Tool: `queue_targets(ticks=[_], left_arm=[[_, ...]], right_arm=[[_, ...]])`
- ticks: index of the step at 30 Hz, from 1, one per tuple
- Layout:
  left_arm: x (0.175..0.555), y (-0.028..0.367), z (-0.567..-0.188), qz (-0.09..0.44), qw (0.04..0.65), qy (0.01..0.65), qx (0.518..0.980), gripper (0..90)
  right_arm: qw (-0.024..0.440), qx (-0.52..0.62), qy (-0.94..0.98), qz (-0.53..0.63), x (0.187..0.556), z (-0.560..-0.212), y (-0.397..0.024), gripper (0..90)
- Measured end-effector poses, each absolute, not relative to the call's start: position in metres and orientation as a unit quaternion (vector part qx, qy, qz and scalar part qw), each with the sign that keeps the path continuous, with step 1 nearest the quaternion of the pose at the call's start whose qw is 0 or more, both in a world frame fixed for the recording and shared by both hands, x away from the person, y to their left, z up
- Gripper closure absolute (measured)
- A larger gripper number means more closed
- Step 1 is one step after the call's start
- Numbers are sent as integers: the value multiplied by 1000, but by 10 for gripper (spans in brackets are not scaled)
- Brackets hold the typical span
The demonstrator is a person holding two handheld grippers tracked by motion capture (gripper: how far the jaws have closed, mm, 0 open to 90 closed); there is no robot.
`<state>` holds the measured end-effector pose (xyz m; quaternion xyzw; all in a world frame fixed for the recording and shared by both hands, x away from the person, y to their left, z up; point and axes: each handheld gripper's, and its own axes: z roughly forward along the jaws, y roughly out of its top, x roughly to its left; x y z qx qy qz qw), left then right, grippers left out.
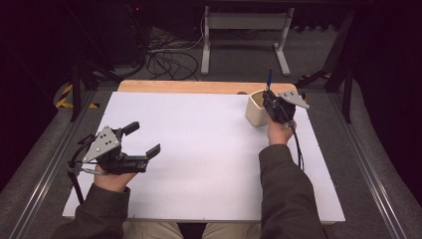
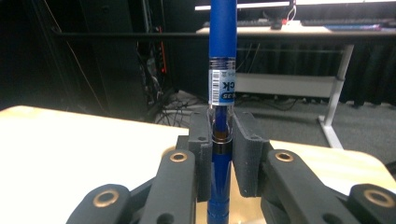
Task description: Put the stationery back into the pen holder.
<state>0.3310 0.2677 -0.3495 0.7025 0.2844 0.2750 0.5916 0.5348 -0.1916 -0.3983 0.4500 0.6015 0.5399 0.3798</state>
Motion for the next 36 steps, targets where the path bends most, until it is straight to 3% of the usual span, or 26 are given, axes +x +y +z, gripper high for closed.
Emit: queue_targets(ticks=[11,36], left_arm=[[330,269,-351,274,593,285,701,55],[333,270,-355,269,591,291,702,57]], right_arm=[[355,478,619,512,540,-409,-187,797],[351,484,625,502,543,-408,-189,789]])
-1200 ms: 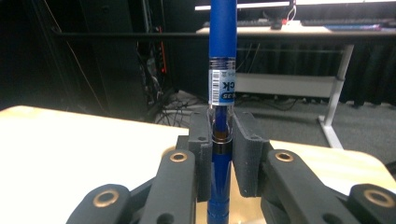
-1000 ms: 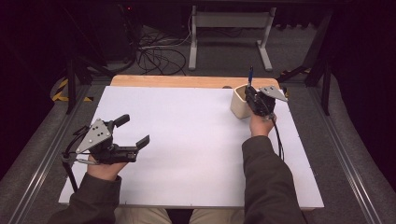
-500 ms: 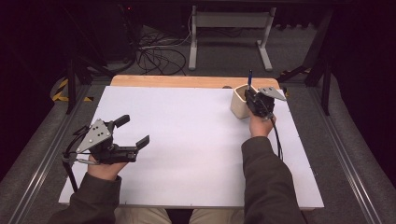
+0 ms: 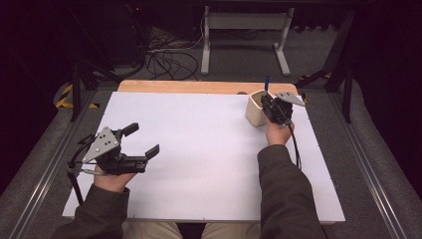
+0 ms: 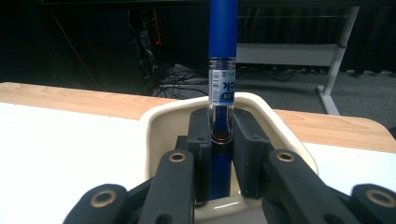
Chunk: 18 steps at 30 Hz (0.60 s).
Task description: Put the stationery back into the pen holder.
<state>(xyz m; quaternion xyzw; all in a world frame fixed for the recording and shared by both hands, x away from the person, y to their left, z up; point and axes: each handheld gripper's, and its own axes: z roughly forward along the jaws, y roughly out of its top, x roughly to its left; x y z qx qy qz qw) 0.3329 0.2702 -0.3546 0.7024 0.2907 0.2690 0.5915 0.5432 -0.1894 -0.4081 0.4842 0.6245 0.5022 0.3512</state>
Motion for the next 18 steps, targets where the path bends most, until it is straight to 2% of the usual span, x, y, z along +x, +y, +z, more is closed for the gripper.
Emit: queue_targets(ticks=[18], left_arm=[[335,270,-357,270,588,293,704,56]], right_arm=[[347,488,627,498,545,-407,-188,779]])
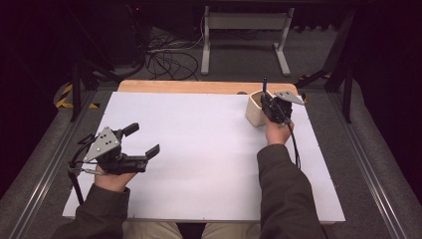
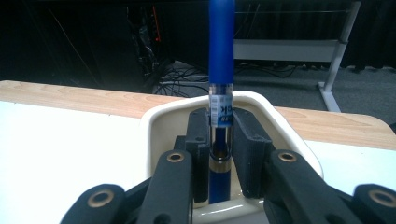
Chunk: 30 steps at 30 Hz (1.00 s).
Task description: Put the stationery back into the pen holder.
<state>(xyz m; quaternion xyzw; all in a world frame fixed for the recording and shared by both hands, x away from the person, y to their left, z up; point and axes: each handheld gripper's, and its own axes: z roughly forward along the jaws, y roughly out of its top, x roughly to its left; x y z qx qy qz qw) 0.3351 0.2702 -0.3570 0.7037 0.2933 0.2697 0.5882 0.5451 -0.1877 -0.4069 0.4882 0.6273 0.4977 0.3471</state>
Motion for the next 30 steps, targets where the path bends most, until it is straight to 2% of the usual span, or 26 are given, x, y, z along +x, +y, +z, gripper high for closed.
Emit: queue_targets(ticks=[17,30], left_arm=[[335,270,-357,269,589,294,703,56],[336,270,-357,269,590,294,703,55]], right_arm=[[341,493,624,502,545,-404,-189,760],[321,474,628,527,543,-399,-186,634]])
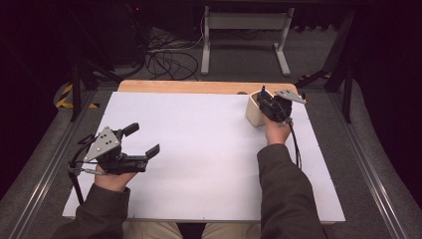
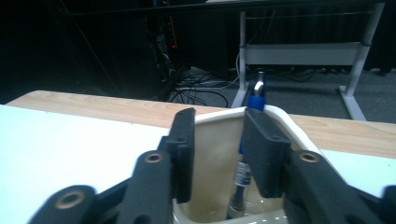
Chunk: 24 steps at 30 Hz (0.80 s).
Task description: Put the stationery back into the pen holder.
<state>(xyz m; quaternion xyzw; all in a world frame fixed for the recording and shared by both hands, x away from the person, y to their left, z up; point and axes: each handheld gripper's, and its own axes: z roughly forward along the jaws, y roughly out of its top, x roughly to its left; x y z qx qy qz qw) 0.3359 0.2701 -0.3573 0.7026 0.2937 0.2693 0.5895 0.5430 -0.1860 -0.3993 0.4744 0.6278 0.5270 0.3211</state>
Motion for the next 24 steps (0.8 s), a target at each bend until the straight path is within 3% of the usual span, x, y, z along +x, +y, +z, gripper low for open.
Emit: queue_targets(ticks=[24], left_arm=[[336,265,-358,265,588,290,707,52]], right_arm=[[293,415,658,557,528,-388,-164,306]])
